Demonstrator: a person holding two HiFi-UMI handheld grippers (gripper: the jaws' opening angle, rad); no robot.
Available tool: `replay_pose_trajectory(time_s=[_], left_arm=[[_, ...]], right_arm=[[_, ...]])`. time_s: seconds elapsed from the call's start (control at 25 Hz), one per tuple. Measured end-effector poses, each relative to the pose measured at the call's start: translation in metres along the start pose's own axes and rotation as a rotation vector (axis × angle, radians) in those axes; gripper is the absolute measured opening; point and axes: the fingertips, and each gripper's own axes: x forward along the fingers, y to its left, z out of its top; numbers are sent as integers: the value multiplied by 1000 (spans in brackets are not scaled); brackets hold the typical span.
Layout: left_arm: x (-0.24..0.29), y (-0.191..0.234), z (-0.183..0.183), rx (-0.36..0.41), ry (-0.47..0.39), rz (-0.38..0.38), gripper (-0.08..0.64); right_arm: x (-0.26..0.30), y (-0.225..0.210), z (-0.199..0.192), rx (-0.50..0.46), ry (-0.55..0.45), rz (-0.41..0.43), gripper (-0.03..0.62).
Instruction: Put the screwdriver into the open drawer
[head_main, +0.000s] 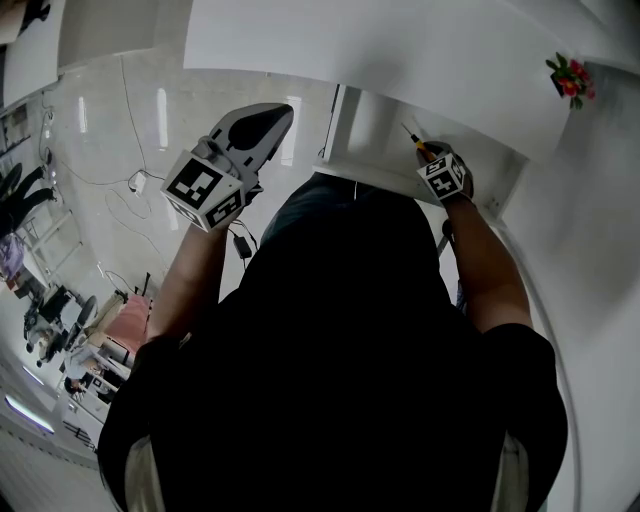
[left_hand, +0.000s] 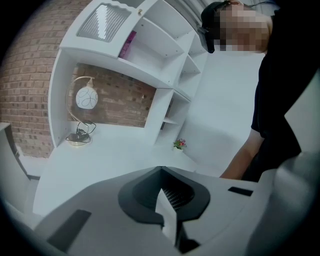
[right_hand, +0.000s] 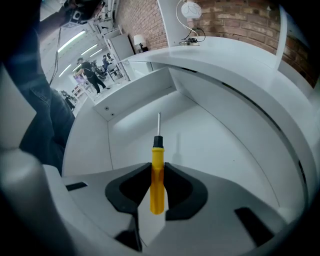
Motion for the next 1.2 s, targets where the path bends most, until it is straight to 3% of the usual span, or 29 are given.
replay_pose_trajectory(time_s=[1.2], left_arm=[[14, 0, -20, -46, 31, -14, 15]], right_arm=[[30, -15, -12, -94, 78, -42, 89]])
